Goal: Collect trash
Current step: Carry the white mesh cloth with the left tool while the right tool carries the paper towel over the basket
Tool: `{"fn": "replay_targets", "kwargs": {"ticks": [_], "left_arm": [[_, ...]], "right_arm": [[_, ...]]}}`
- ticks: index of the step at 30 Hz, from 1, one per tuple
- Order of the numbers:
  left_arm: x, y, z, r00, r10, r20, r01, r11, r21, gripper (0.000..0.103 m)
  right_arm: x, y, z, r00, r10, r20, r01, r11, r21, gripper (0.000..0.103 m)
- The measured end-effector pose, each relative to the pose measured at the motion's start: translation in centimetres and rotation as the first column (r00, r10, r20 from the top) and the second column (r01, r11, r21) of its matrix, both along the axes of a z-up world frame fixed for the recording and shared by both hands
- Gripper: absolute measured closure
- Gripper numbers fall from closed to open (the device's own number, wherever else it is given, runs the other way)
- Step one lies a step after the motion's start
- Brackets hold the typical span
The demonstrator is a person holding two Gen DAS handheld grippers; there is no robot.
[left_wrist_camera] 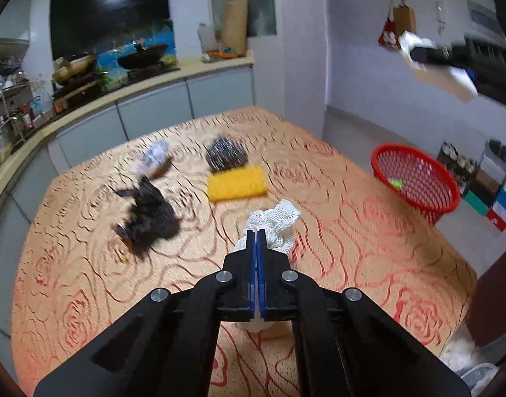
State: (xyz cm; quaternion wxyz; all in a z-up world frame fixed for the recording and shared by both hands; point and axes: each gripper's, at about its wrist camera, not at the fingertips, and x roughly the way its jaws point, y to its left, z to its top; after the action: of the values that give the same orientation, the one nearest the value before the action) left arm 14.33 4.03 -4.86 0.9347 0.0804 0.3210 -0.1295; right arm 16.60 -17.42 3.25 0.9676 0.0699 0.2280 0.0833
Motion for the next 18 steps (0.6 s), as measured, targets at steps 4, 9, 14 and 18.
{"fn": "replay_targets", "kwargs": {"ticks": [4, 9, 14, 18], "left_arm": [[0.4, 0.4, 1.9, 0.998, 0.039, 0.04, -0.038, 0.999, -0.021, 0.102], [0.8, 0.4, 4.1, 0.994, 0.059, 0.091, -0.055, 0.998, -0.044, 0.102], [1.2, -0.3, 5.6, 0.991, 0.049, 0.121, -0.043, 0.998, -0.053, 0.102], [1.4, -1.4, 6.5, 0.989, 0.029, 0.145, -0.021, 0.998, -0.056, 0.102]], "right_arm": [[-0.1, 0.0, 0.3, 1.0, 0.004, 0.006, -0.004, 1.0, 0.002, 0.074], [-0.2, -0.3, 0.2, 1.0, 0.009, 0.013, -0.009, 1.0, 0.001, 0.074], [-0.3, -0.5, 0.4, 1.0, 0.004, 0.021, -0.004, 1.0, 0.002, 0.074], [-0.3, -0.9, 0.4, 1.0, -0.008, 0.025, 0.008, 1.0, 0.001, 0.074]]}}
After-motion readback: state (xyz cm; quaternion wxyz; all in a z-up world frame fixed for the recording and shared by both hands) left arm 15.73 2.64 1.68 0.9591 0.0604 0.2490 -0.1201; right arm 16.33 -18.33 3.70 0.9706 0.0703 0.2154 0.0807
